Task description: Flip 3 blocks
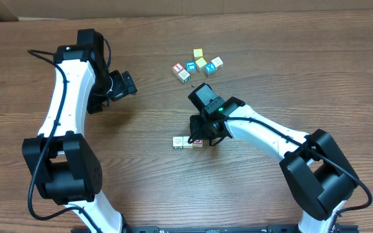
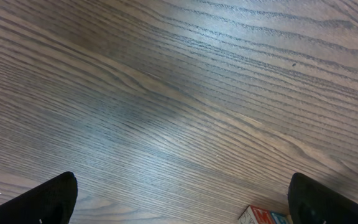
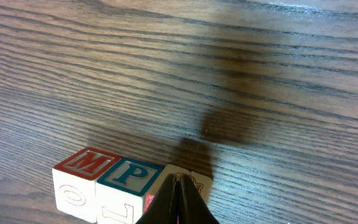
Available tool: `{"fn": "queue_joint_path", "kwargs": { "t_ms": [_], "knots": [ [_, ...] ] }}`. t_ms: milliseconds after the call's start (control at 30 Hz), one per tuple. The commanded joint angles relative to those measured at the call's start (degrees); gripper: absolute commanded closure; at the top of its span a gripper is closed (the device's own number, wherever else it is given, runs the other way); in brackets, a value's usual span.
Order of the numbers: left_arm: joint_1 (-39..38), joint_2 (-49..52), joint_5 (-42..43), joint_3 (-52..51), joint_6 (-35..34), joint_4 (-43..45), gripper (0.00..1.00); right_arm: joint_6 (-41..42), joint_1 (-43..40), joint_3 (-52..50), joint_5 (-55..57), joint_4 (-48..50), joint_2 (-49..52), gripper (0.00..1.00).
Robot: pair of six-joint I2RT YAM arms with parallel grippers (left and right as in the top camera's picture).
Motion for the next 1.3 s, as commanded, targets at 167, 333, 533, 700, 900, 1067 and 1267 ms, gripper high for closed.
{"fn": "queue_joint_path", "kwargs": {
  "t_ms": [167, 333, 533, 700, 900, 1067, 1267],
  "knots": [
    [-0.39, -1.16, -0.59, 1.03, 0.7, 0.07, 0.0, -1.95, -0.26, 0.37, -2.45, -0.35, 0.37, 0.96],
    [-0.39, -1.16, -0.59, 1.03, 0.7, 0.07, 0.0, -1.95, -0.26, 0.37, -2.43, -0.48, 0.37, 0.96],
    [-0.39, -1.16, -0.59, 1.03, 0.7, 0.07, 0.0, -1.97, -0.48, 0.5, -2.16, 2.95, 0.37, 0.94],
    [-0.39, -1.16, -0.59, 1.03, 0.7, 0.07, 0.0, -3.23, -2.62, 5.42, -2.21, -1.88, -2.34, 0.9],
    [-0.39, -1.16, -0.59, 1.03, 0.7, 0.07, 0.0, -5.18, -7.5, 16.22, 0.7, -14.64, -8.68, 0.86],
    [-0.39, -1.16, -0.59, 1.03, 0.7, 0.07, 0.0, -5.68, -15.15, 20.0, 1.22, -20.72, -12.28, 0.66],
    [-0.39, -1.16, -0.59, 1.03, 0.7, 0.07, 0.0, -6.05, -22.56, 19.98, 1.25, -26.01, -12.52, 0.15]
  ]
}}
